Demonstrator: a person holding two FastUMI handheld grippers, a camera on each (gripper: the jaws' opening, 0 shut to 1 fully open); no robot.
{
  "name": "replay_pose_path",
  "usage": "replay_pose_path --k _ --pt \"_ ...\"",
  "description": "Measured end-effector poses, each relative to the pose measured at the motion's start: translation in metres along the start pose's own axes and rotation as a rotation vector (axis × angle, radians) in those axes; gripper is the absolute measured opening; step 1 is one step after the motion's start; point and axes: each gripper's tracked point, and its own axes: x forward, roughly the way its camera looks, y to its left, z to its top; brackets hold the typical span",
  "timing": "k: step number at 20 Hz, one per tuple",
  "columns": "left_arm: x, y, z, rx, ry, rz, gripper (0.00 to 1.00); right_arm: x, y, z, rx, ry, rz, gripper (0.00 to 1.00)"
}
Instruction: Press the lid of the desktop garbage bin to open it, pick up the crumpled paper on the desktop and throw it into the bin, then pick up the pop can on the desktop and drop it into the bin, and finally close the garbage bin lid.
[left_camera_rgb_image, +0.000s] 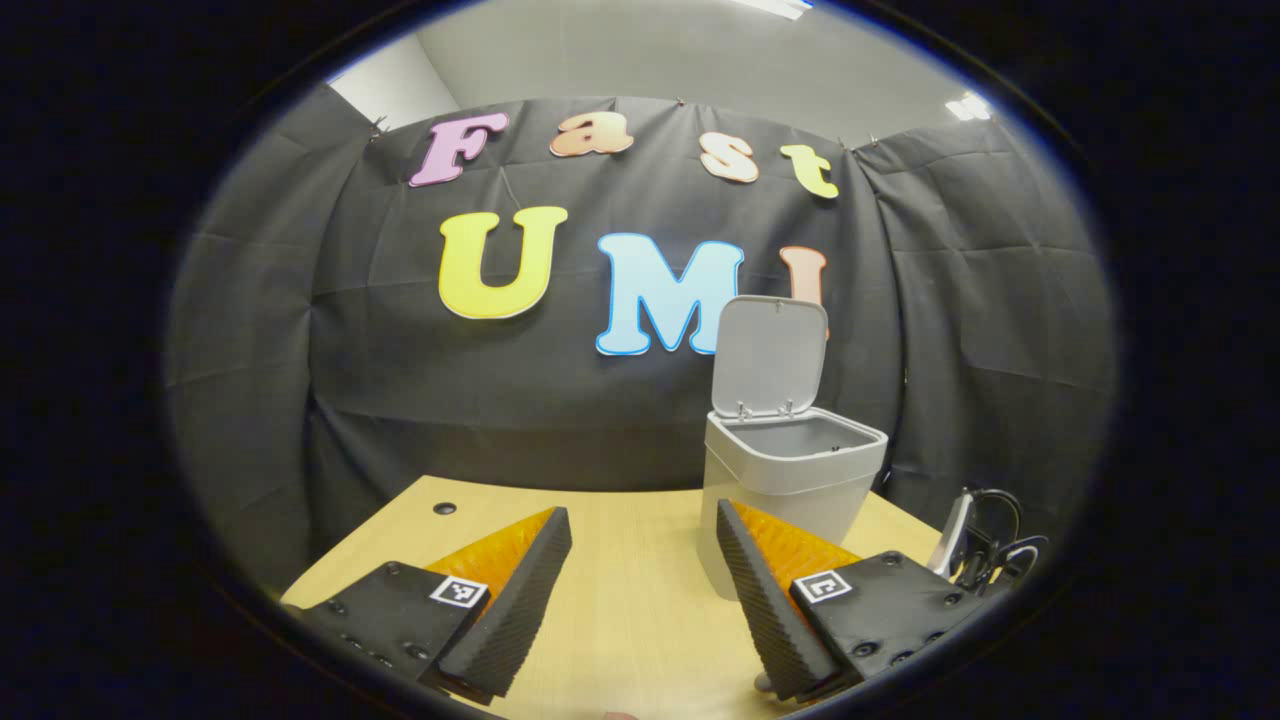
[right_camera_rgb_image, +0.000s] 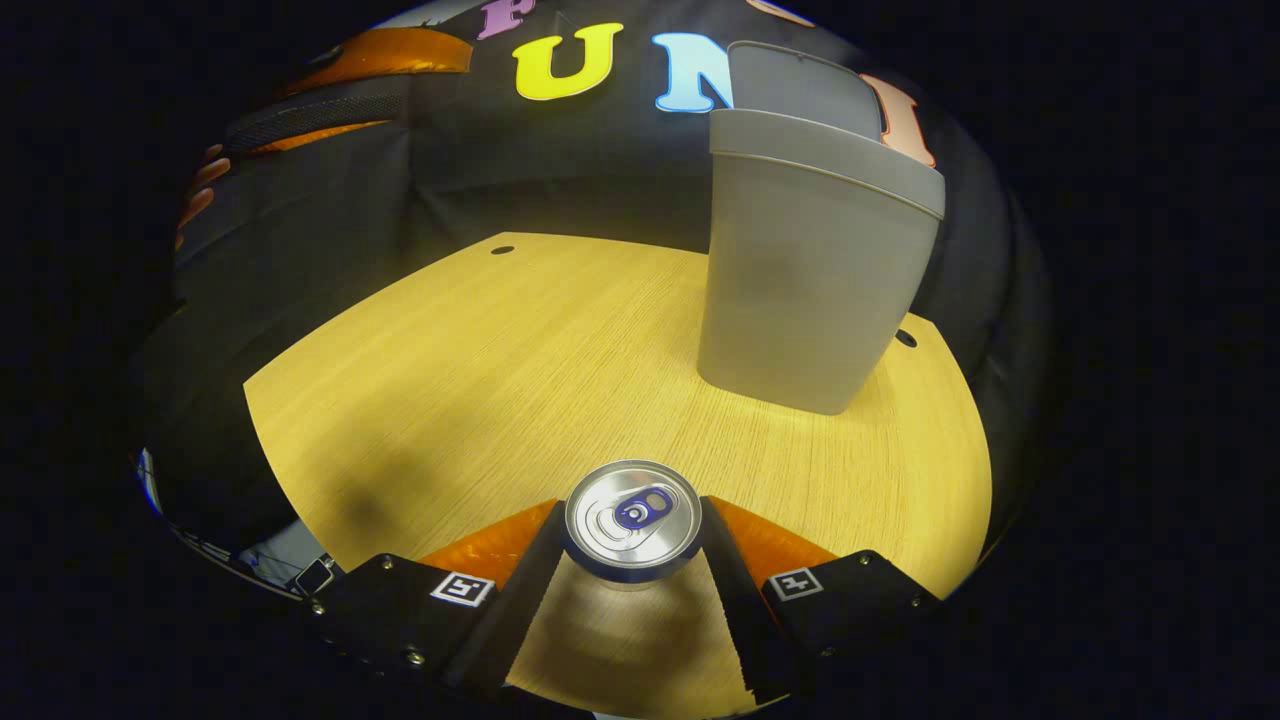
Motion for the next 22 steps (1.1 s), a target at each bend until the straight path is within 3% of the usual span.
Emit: replay_pose_path --k 7,22 --pt "-0.003 0.002 -0.002 -0.023 0.0 0.014 0.96 -0.03 -0.011 0.039 0.03 -0.114 -0.012 0.84" --pt "-0.005 0.004 -0.003 -0.024 -0.008 0.031 0.96 -0.104 -0.082 0.216 -0.006 -0.567 -0.172 0.84"
